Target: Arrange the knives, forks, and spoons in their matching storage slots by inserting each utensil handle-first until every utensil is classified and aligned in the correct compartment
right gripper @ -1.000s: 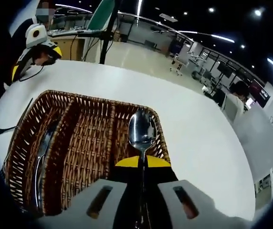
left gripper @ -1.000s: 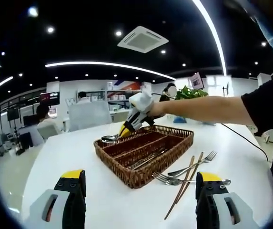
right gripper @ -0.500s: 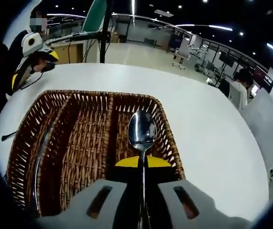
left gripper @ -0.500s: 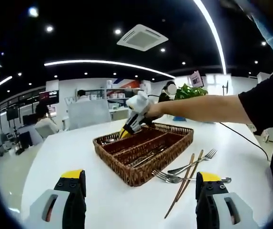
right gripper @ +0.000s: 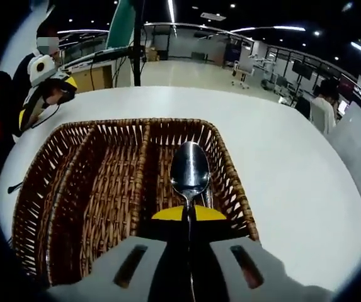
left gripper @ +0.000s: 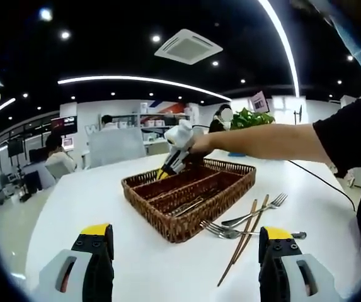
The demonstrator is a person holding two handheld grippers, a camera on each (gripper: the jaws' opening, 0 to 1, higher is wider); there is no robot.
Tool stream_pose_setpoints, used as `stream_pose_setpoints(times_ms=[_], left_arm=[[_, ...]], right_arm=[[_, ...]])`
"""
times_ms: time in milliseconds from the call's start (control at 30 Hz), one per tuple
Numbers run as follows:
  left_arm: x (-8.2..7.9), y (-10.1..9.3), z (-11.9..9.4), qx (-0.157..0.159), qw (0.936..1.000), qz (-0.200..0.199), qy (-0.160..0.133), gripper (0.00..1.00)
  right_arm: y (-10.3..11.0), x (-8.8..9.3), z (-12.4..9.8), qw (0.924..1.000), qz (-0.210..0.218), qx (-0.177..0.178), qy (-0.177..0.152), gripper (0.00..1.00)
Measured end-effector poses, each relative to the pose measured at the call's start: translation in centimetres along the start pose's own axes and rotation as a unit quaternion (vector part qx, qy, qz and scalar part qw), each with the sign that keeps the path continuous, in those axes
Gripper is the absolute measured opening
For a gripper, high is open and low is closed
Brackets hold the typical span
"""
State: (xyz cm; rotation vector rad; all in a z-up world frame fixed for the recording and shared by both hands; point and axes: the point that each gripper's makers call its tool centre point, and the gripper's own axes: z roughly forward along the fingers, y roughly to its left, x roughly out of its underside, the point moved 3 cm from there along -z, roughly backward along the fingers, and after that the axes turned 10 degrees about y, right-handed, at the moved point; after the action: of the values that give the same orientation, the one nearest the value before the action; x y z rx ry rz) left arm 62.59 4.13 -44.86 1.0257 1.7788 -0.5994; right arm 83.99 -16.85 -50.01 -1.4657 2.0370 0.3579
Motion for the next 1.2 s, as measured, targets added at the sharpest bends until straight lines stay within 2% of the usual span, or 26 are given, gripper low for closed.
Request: stream_pose_setpoints(times_ms=[167,267,333,400,433,533,567,700,833,867,967,1033,1133,1200], left_arm=[[0.1,-0.2,0.0,0.002,1.0,0.001,0.002,1.0],[-0.1,-0.3,0.0,0.007,1.0,0.0,-0.002,1.0],[-0.1,-0.4,0.0,0.009,1.0,-0.001,-0.004,1.0],[-0.1,-0.4,0.1,0.007,1.0,0.001,-0.004,1.0],[-0.1,-0.3,0.1,0.005,1.0,0.001,-0.004,1.0],[-0.4,-0.2,0.1,0.003,0.9999,-0.003,-0.013,1.0],[-0.5,-0.2,0.1,0.003,0.9999,-0.003,-0.016,1.0],[-0.7,-0.4,0.2,0.001,0.9998,-0.002,-0.022,1.0],[-0.7,-0.4,0.4,-0.001,0.9997,0.001,-0.024,1.0],[-0.8,-0.3,0.4,-0.002,0.9996,0.001,-0.026,1.0],[-1.0,-0.1,0.4,-0.007,0.9993,-0.001,-0.036,1.0],[-1.4,0.2,0.3,-0.021,0.9987,0.003,-0.047,1.0],[-1.7,0.2,0.1,-0.022,0.9982,0.003,-0.055,1.0],[-1.7,0.2,0.2,-0.022,0.9981,0.001,-0.057,1.0]], right_arm=[[-0.2,0.1,-0.5,0.9998,0.0,0.021,0.005,0.02],[-0.6,-0.9,-1.8,0.9989,0.022,0.031,-0.026,0.05],[-1.1,-1.3,-3.0,0.9981,0.027,0.045,-0.034,0.06],[-0.8,-1.5,-3.9,0.9976,0.03,0.047,-0.04,0.12],[-0.7,-1.5,-4.3,0.9974,0.028,0.053,-0.04,0.17],[-0.6,-1.5,-5.4,0.9959,0.018,0.078,-0.043,0.38],[-0.4,-1.5,-5.7,0.9955,0.02,0.081,-0.045,0.47],[0.1,-1.0,-7.6,0.9916,0.036,0.115,-0.048,0.72],[0.3,-0.7,-9.4,0.9823,0.078,0.155,-0.071,1.0],[0.5,0.1,-10.0,0.9807,0.082,0.166,-0.064,0.99],[1.1,1.3,-10.8,0.9763,0.091,0.183,-0.071,1.0],[1.4,2.5,-11.7,0.9683,0.11,0.211,-0.076,1.0],[2.1,3.9,-13.2,0.9525,0.143,0.245,-0.111,1.0],[2.9,5.4,-14.1,0.9446,0.152,0.269,-0.111,1.0]])
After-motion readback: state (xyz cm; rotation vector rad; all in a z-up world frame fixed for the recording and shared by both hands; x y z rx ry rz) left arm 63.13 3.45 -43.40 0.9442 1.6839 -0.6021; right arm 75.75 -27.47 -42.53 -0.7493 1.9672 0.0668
